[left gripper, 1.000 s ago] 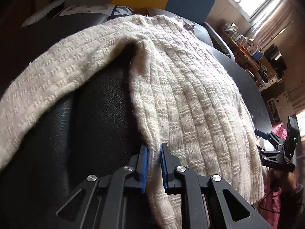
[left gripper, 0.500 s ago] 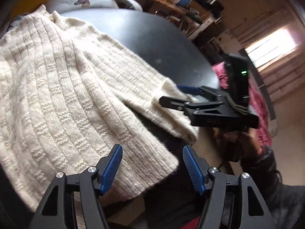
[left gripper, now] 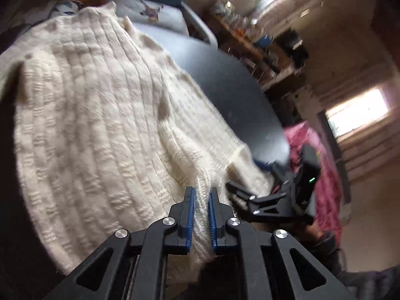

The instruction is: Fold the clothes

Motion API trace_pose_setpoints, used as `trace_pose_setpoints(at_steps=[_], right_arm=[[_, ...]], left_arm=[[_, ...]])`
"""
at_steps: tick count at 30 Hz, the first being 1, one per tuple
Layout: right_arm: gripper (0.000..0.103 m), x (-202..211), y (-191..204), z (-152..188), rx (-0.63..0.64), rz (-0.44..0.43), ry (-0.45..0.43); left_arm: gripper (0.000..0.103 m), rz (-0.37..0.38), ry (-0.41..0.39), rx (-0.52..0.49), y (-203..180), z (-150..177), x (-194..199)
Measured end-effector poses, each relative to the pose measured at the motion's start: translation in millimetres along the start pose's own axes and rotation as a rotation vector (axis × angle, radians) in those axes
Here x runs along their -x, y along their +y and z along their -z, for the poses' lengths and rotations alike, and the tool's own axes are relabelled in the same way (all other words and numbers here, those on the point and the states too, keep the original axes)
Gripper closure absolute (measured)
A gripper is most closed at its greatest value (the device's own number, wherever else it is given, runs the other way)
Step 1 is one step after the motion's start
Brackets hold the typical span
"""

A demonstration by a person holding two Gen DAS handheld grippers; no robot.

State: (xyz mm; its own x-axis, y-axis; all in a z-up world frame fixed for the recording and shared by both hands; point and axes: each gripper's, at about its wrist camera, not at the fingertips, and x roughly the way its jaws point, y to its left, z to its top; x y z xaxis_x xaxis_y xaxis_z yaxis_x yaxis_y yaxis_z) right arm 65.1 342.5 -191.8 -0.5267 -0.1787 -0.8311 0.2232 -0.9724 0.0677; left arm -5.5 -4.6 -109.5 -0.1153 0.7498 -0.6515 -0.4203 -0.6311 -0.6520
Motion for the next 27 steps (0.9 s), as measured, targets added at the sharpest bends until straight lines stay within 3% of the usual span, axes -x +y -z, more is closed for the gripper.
trace_pose_setpoints(at_steps=[1,2,4,7,13,14,18,23,25,27], right_arm=[[0.006,0,1,-1,-0.010,0.005,-0.003],[0.010,2,1,-2,-0.022,0.013,-0.009],[0.037,9,-2,-6,-0.064,0.002,-0.030],[0.048,23,-4,-19,-0.142,-0.151,-0.089],[0.048,-4,23,-50,-0.265,-0.493,-0.030],[0.048,-12,33,-55,-0.272,-0.502,-0.018],[0.048,-37,55,-78,-0.289,-0.403,0.028],[0.048,-42,64,-82,-0.286,-0.413,0.048],[0.048,-37,69,-75,-0.258,-0.434,0.039],[0.048,-33,79,-70,-0.168,-0.436,0.048]], left_arm=[[0.092,0.031,-0.063,0.026,8,1,21],[0.092,0.006,-0.099,0.042,17,3,35],[0.092,-0.026,-0.139,0.085,37,11,55],[0.092,-0.048,-0.161,0.142,59,30,58],[0.098,-0.084,-0.224,0.266,99,68,56],[0.102,-0.089,-0.247,0.307,108,74,59],[0.102,-0.127,-0.285,0.412,135,90,67],[0.100,-0.111,-0.302,0.249,97,68,72],[0.082,-0.077,-0.265,0.168,74,51,61],[0.034,-0.023,-0.223,0.107,53,35,45]])
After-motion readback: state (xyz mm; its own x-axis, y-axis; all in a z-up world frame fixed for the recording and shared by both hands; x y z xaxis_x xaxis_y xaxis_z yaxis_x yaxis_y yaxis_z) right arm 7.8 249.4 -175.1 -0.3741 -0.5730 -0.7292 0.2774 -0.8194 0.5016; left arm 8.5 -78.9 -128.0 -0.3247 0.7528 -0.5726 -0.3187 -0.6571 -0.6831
